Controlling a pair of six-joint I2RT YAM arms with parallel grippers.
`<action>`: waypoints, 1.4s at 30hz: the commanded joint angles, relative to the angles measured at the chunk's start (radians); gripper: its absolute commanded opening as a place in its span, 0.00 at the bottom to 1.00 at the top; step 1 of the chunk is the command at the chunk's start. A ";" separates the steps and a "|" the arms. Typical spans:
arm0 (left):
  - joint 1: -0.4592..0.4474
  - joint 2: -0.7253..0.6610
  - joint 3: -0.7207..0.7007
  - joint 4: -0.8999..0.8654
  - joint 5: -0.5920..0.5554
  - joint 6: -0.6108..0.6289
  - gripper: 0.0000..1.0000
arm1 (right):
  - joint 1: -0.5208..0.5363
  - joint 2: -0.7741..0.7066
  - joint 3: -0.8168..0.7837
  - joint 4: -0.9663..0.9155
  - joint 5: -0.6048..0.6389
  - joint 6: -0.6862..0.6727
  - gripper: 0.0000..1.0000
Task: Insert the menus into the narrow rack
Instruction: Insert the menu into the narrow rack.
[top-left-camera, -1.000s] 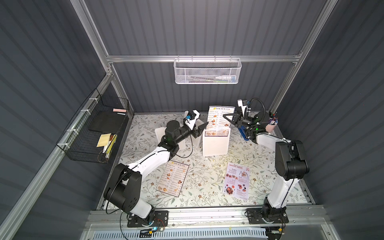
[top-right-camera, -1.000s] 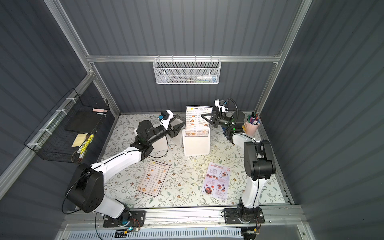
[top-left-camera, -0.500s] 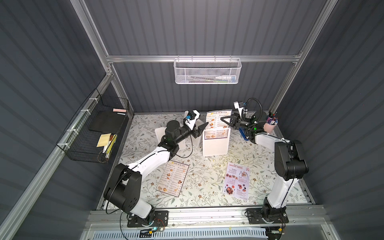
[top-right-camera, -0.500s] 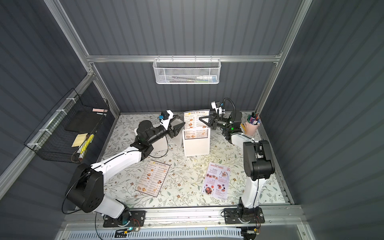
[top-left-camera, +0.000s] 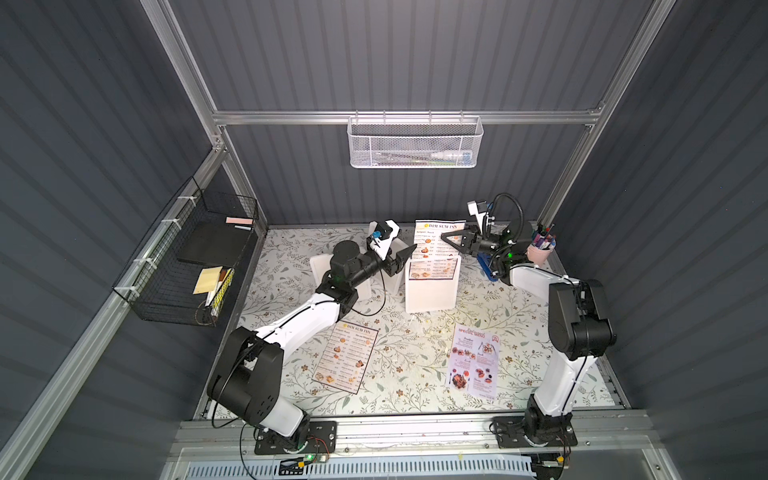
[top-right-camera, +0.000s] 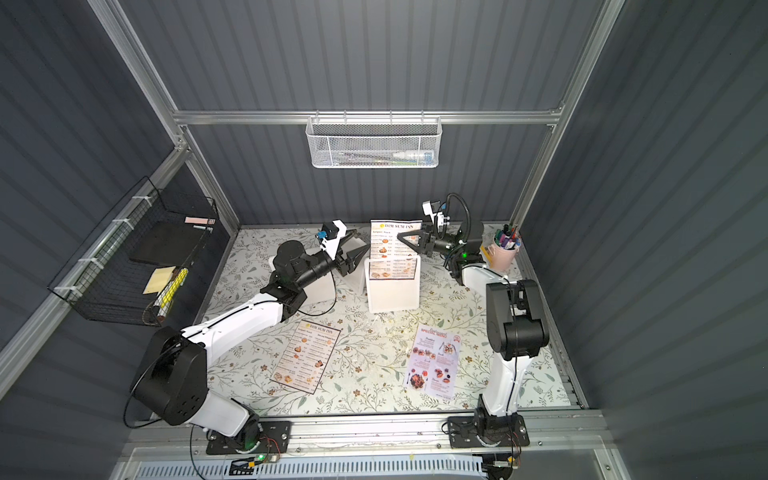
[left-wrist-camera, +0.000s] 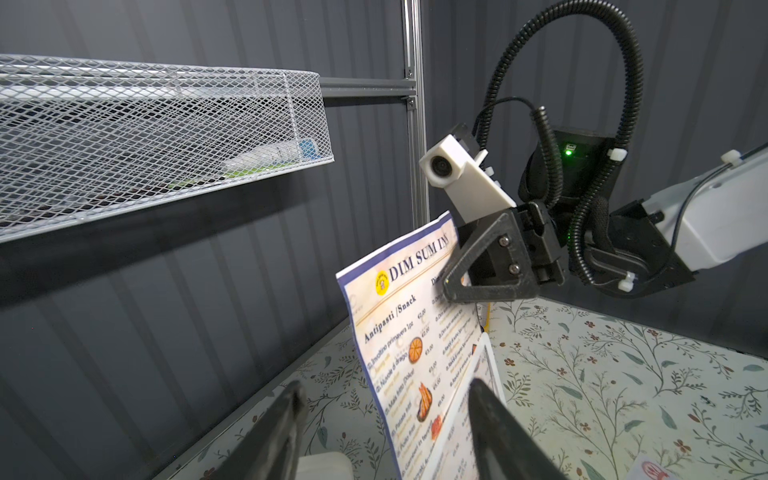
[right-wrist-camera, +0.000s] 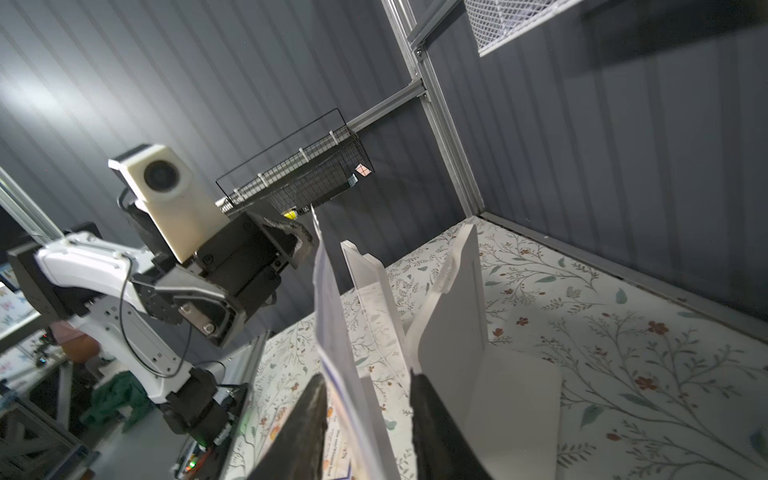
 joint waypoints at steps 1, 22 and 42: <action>0.008 -0.044 -0.020 0.005 -0.004 0.010 0.64 | 0.004 -0.023 0.032 -0.049 0.006 -0.033 0.18; 0.008 -0.047 -0.023 -0.002 -0.007 0.009 0.64 | 0.029 -0.014 0.009 -0.215 -0.049 -0.195 0.00; 0.008 -0.048 -0.024 -0.003 -0.005 0.008 0.64 | 0.020 -0.049 0.050 -0.251 -0.011 -0.186 0.09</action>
